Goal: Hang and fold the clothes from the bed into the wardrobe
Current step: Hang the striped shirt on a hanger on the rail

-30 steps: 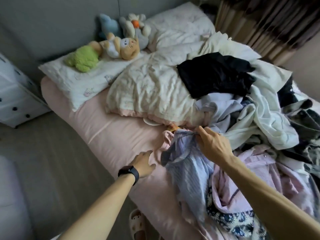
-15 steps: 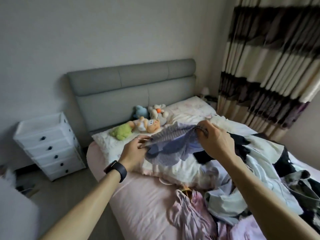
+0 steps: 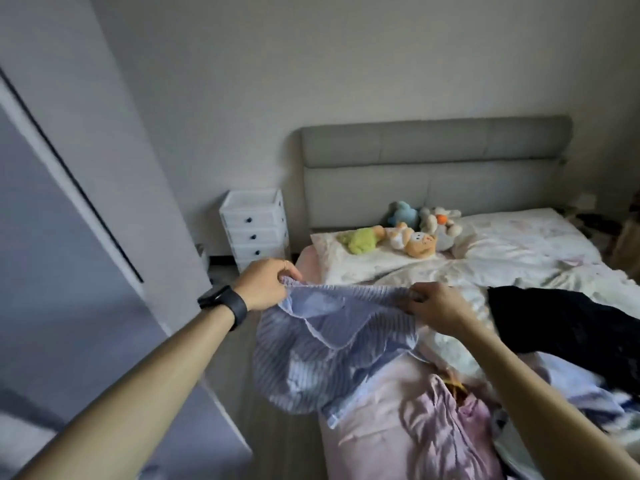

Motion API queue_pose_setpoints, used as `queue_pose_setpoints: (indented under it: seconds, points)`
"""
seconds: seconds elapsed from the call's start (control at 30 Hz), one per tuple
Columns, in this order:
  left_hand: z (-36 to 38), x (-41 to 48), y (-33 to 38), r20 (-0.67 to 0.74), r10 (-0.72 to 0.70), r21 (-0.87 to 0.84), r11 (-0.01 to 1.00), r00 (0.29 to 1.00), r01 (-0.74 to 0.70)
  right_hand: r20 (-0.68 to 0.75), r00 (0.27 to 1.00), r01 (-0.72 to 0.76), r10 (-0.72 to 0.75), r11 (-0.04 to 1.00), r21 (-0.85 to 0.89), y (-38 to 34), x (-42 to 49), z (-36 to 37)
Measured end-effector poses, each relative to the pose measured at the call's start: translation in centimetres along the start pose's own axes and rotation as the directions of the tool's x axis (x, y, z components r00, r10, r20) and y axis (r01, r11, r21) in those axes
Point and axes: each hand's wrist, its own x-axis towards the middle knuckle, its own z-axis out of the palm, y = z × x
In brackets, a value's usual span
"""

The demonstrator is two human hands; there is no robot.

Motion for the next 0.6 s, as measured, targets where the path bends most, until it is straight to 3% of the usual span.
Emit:
queue_pose_setpoints:
  seconds: [0.1, 0.17, 0.27, 0.33, 0.43, 0.53, 0.6]
  points:
    - [0.3, -5.2, -5.2, -0.047, -0.161, 0.112, 0.98, 0.986, 0.165, 0.066, 0.997, 0.046, -0.032, 0.974, -0.223, -2.2, -0.6, 2.9]
    - [0.8, -8.9, -8.5, -0.065, -0.325, 0.131, 0.935, 0.944, 0.331, 0.119, 0.987, 0.133, -0.106, 0.96, -0.246, -4.7, -1.2, 5.3]
    - [1.9, -14.2, -11.3, 0.02, -0.515, -0.154, 0.846, 0.857, 0.511, 0.191, 0.954, 0.276, -0.232, 0.926, -0.256, -9.2, -3.0, 9.2]
    - [1.9, -17.3, -12.3, 0.061, -0.541, -0.302, 0.791, 0.839, 0.532, 0.261, 0.915, 0.376, -0.308, 0.887, -0.27, -11.9, -4.9, 11.8]
    - [0.8, -21.4, -13.5, 0.027, -0.538, -0.341, 0.788, 0.843, 0.513, 0.45, 0.753, 0.594, -0.48, 0.79, -0.153, -17.1, -8.9, 15.4]
    - [-1.1, -24.4, -14.7, -0.053, -0.547, -0.287, 0.809, 0.835, 0.512, 0.51, 0.583, 0.727, -0.633, 0.687, 0.021, -22.7, -12.5, 19.2]
    - [-2.6, -26.9, -16.1, -0.112, -0.564, -0.244, 0.814, 0.818, 0.528, 0.502, 0.546, 0.754, -0.671, 0.654, 0.055, -26.2, -14.7, 21.6]
